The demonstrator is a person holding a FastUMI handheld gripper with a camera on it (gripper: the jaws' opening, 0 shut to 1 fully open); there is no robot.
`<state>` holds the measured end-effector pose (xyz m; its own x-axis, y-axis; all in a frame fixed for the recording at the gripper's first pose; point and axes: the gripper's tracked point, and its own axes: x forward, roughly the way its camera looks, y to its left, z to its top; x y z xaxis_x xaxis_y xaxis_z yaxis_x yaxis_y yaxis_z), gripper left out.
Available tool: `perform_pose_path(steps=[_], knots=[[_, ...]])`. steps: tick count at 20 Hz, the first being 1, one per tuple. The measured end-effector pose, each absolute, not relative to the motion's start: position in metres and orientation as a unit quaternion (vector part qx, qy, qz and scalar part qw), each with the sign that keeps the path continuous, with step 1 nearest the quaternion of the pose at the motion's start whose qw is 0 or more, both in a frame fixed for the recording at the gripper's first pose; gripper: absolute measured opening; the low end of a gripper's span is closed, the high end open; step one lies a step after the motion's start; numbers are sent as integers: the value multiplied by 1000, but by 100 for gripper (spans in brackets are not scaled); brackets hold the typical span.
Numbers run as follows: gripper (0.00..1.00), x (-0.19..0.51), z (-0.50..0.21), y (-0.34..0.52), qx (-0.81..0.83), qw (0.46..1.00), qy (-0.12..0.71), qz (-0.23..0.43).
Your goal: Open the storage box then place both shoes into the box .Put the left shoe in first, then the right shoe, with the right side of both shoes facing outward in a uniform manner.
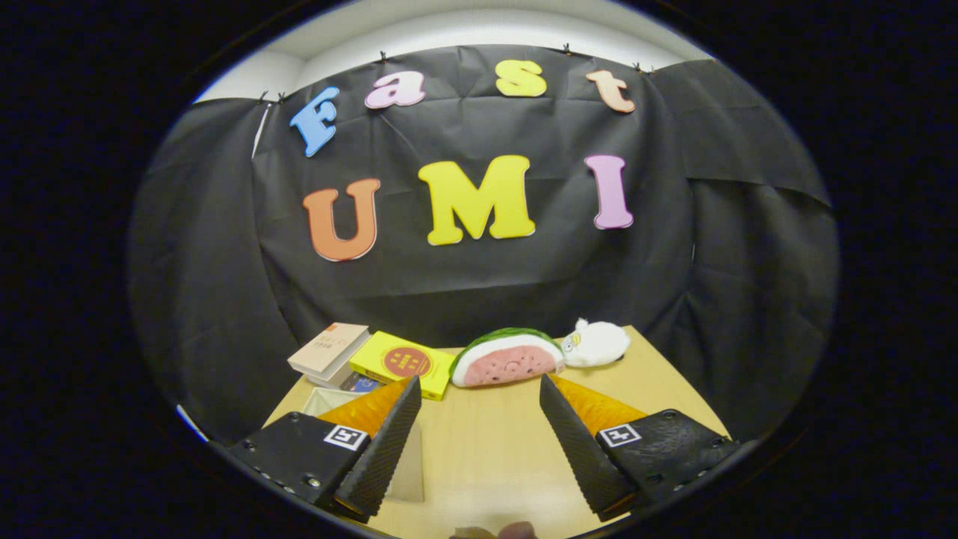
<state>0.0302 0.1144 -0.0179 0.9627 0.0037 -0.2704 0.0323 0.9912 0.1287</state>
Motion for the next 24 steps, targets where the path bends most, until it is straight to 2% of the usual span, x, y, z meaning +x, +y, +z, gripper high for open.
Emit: perform_pose_path(steps=[6,24], knots=[[96,-1,19,83,53,996,77,-15],[96,1,25,87,61,996,69,15]])
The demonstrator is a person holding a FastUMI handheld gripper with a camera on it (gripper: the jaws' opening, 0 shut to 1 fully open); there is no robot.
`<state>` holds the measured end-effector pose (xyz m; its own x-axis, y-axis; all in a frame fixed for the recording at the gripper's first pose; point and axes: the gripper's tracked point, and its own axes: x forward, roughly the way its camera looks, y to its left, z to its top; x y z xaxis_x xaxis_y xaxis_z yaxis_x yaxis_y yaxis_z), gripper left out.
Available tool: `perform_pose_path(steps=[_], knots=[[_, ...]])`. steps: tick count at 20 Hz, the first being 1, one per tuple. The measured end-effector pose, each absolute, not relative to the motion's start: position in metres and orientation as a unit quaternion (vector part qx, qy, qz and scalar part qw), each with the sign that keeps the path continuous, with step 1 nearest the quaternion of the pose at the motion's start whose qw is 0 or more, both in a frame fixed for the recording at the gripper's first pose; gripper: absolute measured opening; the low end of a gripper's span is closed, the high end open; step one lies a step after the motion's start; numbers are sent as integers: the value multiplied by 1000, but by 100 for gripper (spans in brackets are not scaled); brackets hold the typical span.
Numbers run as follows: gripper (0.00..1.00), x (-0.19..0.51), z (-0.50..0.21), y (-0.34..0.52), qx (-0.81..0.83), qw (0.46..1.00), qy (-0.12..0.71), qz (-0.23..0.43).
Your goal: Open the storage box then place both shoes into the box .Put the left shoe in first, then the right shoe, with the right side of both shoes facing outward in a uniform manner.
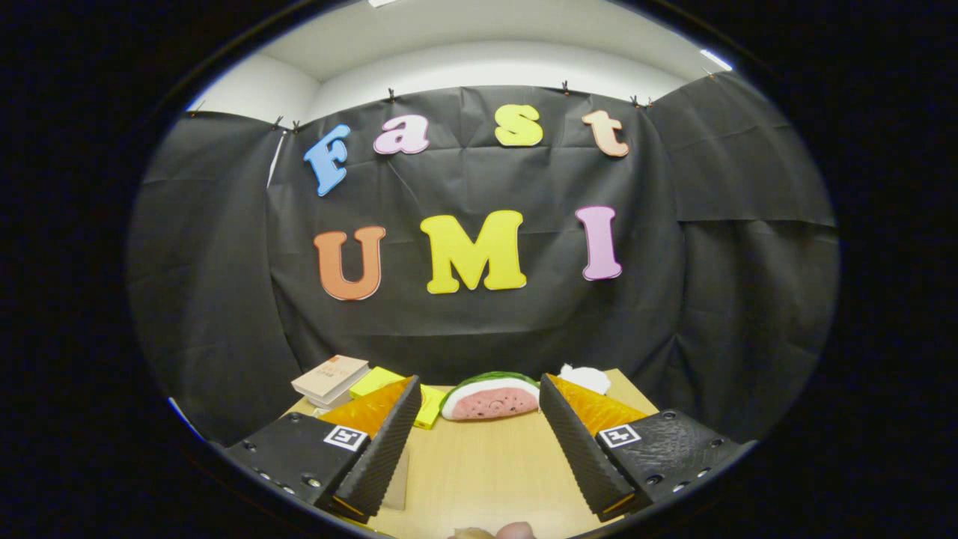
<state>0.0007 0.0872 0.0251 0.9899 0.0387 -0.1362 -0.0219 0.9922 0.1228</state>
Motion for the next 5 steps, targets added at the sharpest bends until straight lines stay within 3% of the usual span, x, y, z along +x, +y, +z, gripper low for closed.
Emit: perform_pose_path(steps=[5], knots=[[96,10,23,90,58,995,75,18]])
